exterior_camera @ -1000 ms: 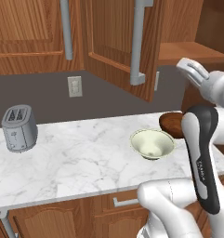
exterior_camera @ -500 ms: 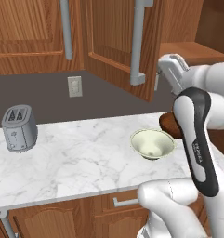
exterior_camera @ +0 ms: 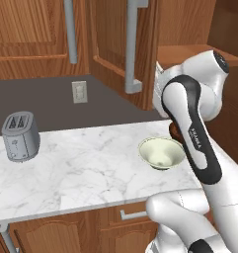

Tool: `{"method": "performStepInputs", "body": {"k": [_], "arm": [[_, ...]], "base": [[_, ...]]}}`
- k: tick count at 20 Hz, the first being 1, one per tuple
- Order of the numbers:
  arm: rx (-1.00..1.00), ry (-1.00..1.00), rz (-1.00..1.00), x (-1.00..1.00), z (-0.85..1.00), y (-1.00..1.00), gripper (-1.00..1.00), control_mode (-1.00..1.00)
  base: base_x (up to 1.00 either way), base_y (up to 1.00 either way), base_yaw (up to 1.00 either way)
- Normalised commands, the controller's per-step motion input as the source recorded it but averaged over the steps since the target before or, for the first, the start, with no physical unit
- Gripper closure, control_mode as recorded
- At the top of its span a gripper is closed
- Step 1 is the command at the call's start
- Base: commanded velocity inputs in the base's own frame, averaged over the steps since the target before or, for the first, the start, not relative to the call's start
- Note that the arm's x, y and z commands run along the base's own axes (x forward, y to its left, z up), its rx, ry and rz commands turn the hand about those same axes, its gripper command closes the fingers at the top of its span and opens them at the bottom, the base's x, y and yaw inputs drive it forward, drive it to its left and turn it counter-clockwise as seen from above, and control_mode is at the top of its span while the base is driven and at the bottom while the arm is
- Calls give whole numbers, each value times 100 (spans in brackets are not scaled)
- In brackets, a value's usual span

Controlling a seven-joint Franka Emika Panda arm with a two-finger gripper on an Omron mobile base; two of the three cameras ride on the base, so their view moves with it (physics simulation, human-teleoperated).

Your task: Open the cabinet. Pick the bowls from the counter and place them in the cabinet. Then close the cabinet.

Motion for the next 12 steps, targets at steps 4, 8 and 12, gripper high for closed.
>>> {"method": "performStepInputs", "body": {"k": [4, 8, 12], "arm": [[4, 19, 25, 2, -35, 100, -100, -100], [0, 11, 24, -1, -16, 100, -100, -100], [-10, 7, 13, 14, -2, 100, -100, -100]], "base": [[0, 0, 0], [0, 0, 0], [0, 0, 0]]}}
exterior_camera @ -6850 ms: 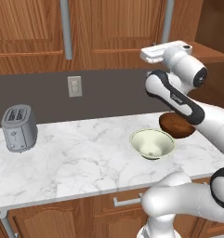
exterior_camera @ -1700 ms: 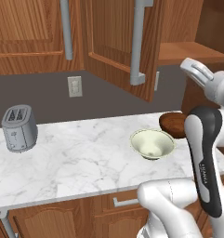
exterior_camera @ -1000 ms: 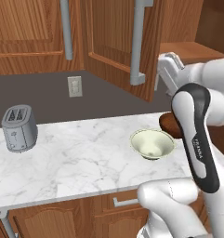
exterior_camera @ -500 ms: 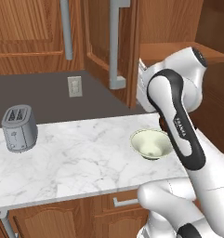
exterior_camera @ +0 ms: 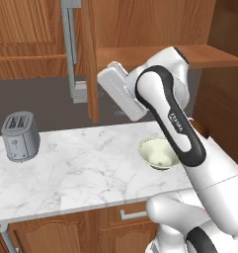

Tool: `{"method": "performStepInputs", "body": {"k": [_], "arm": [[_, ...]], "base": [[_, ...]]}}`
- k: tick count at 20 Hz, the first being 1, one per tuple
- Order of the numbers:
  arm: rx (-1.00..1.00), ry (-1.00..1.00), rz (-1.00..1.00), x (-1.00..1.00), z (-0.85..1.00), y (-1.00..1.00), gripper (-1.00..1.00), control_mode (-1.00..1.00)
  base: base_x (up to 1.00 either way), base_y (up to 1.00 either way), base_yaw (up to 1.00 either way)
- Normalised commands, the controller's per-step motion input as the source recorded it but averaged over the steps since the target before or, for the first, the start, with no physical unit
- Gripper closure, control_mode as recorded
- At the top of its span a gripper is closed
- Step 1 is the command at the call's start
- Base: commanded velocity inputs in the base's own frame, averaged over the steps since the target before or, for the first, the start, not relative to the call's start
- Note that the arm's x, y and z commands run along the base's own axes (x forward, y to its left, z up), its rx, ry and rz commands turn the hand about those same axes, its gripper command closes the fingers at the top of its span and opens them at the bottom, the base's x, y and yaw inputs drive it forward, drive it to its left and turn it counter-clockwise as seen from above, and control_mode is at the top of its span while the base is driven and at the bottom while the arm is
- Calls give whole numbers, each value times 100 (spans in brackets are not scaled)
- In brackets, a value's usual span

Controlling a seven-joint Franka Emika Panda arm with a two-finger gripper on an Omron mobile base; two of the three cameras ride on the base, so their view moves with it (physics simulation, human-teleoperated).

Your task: Open the cabinet. Pick the bowls from the counter and place them in the cabinet. Then close the cabinet.

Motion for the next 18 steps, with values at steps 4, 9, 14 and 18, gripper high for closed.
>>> {"method": "performStepInputs", "body": {"k": [4, 9, 14, 18], "arm": [[-10, 0, 12, 13, -1, 100, -100, -100], [-8, 7, 7, 5, -1, 49, -100, -100], [-3, -23, 0, -7, 0, -15, -100, -100], [-13, -54, -1, -32, 0, -55, -100, -100]], "base": [[0, 0, 0], [0, 0, 0], [0, 0, 0], [0, 0, 0]]}}
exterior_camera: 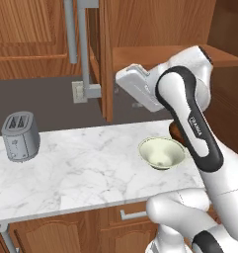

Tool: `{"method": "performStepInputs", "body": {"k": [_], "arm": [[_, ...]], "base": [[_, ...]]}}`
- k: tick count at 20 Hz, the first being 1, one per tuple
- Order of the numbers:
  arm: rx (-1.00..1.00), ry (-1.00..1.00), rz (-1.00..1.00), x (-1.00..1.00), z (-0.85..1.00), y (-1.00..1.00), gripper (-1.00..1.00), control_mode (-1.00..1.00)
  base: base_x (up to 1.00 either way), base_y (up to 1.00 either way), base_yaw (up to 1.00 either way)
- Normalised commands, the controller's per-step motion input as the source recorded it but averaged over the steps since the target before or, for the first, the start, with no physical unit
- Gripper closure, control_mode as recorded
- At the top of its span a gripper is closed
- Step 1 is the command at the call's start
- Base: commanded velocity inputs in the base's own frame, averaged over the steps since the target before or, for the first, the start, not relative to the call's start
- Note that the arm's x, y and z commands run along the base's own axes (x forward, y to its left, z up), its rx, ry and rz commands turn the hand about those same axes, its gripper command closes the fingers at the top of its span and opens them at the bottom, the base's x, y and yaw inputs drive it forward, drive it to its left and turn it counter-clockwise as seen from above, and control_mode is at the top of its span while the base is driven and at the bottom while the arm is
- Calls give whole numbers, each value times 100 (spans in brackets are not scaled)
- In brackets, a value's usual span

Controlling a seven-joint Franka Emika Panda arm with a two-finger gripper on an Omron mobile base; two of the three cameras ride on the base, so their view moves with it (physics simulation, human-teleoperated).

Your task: Open the cabinet. Pick the bowls from the counter and place them in the cabinet. Then close the cabinet.

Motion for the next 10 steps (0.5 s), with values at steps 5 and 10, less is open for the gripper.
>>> {"method": "performStepInputs", "body": {"k": [5, 10], "arm": [[-12, -39, -2, -20, -1, -67, -100, -100], [-3, -3, -2, -10, -3, -87, -100, -100]], "base": [[0, 0, 0], [0, 0, 0]]}}
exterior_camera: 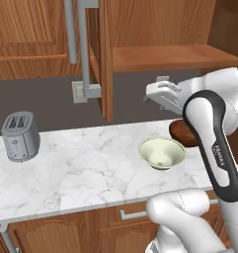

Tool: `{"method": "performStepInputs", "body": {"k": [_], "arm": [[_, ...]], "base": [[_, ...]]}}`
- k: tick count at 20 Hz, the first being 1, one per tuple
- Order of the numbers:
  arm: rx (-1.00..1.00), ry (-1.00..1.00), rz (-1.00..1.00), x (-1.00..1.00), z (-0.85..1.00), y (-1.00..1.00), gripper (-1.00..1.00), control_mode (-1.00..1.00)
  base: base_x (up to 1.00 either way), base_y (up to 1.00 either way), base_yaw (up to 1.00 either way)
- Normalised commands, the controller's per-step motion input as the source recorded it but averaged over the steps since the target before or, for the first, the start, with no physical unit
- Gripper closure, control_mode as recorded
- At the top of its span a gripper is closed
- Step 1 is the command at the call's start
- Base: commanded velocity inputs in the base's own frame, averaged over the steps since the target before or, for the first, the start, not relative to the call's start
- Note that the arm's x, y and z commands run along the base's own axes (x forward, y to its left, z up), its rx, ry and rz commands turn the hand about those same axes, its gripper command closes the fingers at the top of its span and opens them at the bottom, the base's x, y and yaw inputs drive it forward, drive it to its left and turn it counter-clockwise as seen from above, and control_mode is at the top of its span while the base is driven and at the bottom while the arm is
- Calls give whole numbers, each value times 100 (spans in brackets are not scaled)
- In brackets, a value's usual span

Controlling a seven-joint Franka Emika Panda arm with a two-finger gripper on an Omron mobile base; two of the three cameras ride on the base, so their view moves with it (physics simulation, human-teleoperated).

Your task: Open the cabinet. Pick the bowls from the counter and place them in the cabinet. Then close the cabinet.

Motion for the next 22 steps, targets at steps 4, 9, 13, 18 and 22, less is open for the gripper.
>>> {"method": "performStepInputs", "body": {"k": [4, 9, 13, 18, 22], "arm": [[0, 11, -9, -17, -2, -95, -100, -100], [0, 9, -21, -17, -4, -76, -100, -100], [0, -2, -29, -32, -18, -67, -100, -100], [-3, -1, -41, -30, -37, -54, -100, -100], [-2, 0, -45, -17, -37, -45, -100, -100]], "base": [[0, 0, 0], [0, 0, 0], [0, 0, 0], [0, 0, 0], [0, 0, 0]]}}
